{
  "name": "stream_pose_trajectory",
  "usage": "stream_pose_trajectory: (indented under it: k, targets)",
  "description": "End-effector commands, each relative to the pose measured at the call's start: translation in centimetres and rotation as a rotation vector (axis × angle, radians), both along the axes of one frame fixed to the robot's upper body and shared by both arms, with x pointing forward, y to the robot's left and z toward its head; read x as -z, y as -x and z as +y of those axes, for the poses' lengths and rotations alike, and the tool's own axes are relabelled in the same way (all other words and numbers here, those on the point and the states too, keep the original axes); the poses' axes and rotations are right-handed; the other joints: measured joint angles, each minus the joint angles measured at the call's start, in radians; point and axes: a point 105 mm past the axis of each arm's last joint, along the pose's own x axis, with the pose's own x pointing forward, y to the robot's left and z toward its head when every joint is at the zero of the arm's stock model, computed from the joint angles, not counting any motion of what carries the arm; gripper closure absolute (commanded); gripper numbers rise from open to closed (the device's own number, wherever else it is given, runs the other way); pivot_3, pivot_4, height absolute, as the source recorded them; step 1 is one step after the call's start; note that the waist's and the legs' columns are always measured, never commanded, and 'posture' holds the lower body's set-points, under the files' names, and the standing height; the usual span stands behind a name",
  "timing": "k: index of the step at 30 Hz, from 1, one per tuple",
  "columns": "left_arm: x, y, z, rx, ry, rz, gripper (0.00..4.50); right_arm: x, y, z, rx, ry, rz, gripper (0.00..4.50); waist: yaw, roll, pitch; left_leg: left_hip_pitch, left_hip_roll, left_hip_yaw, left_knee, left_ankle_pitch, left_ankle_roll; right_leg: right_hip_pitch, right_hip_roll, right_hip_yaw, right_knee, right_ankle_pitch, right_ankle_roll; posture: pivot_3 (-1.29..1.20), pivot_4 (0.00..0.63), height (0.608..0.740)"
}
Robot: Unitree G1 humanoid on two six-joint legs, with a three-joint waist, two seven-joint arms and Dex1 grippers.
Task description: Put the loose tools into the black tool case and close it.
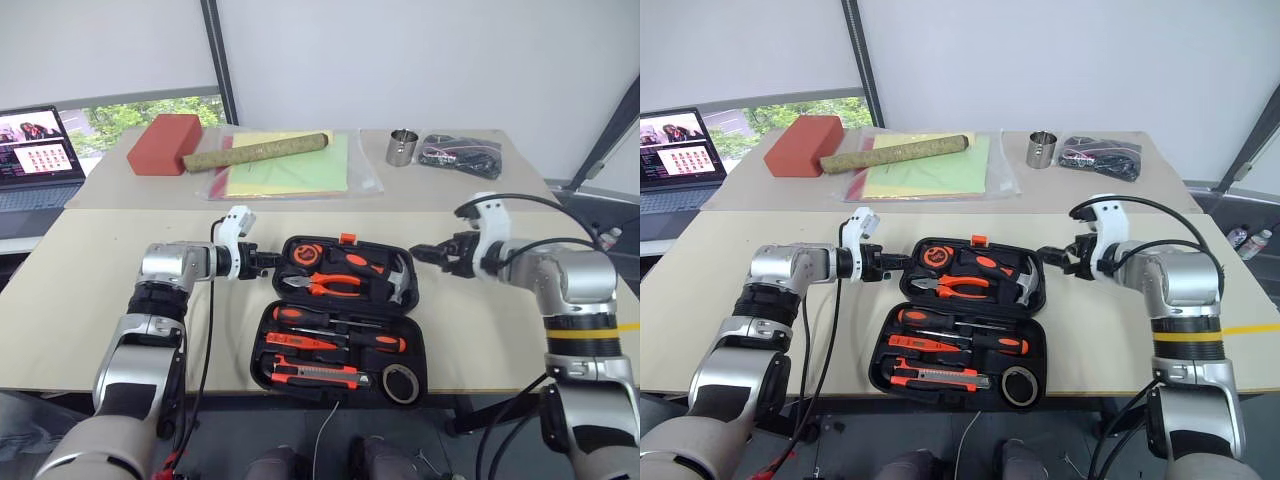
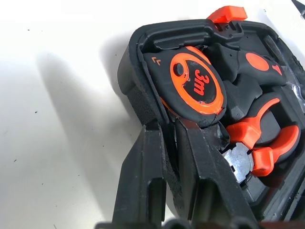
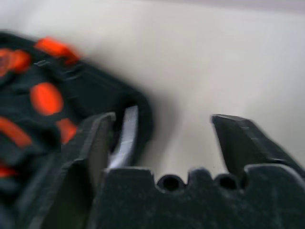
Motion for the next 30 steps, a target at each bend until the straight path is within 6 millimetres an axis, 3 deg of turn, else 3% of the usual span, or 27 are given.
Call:
stream_pose_trajectory:
  k: [1,5,6,12,15,19,30]
  targets:
    - [1.2,0.3,0.0,0.002,-0.033,0.029,4.08,0.5,0.3,-0.3,0.032,0.006,0.006,0.12,0.0,0.0,0.0,0.0,0.0,0.0,0.0,0.0,0.0,0.0,0.0,0.0,0.0,0.0,0.0,0.0,0.15,0.737]
    - [1.1,0.3,-0.2,0.006,-0.033,0.023,4.08,2.4,0.4,-0.7,0.072,0.025,0.048,0.12,-0.001,0.0,0.0,0.0,-0.001,0.0,0.0,0.0,0.0,-0.001,0.0,0.001,0.001,0.0,0.0,0.0,0.15,0.737]
    - [1.1,0.3,-0.2,0.008,-0.034,0.021,4.08,2.6,0.3,-0.8,0.082,0.027,0.052,0.35,-0.001,0.0,0.0,0.0,-0.001,0.0,0.0,0.0,0.0,-0.001,0.0,0.001,0.001,0.0,0.0,0.0,0.15,0.737]
    - [0.8,0.4,-0.3,0.018,-0.034,0.004,4.08,2.4,0.4,-0.2,0.061,0.031,0.019,2.18,-0.001,0.0,0.0,0.002,-0.001,0.001,0.0,0.0,0.0,0.0,0.0,0.002,0.002,0.0,0.0,0.0,0.15,0.737]
    - [0.6,0.6,-0.5,0.041,-0.038,-0.024,4.08,1.4,0.0,0.2,0.067,0.022,-0.022,3.33,-0.001,0.0,0.0,0.002,-0.001,0.001,0.0,0.0,0.0,0.0,0.0,0.002,0.002,0.0,0.0,0.0,0.15,0.737]
    - [-0.6,0.5,-1.2,0.072,-0.023,-0.118,4.08,-0.8,-0.8,0.5,0.07,0.026,-0.117,4.47,-0.003,0.0,0.0,0.002,-0.001,0.001,0.0,0.0,-0.001,0.0,0.0,0.002,0.002,0.0,0.0,0.0,0.15,0.737]
    - [-7.6,-2.0,-2.4,-0.017,0.123,-0.488,4.08,-9.5,-3.0,0.9,0.117,0.087,-0.57,4.47,0.006,0.0,0.0,-0.007,-0.003,0.002,0.0,0.001,0.0,-0.01,-0.002,0.002,0.005,0.0,0.0,0.0,0.15,0.737]
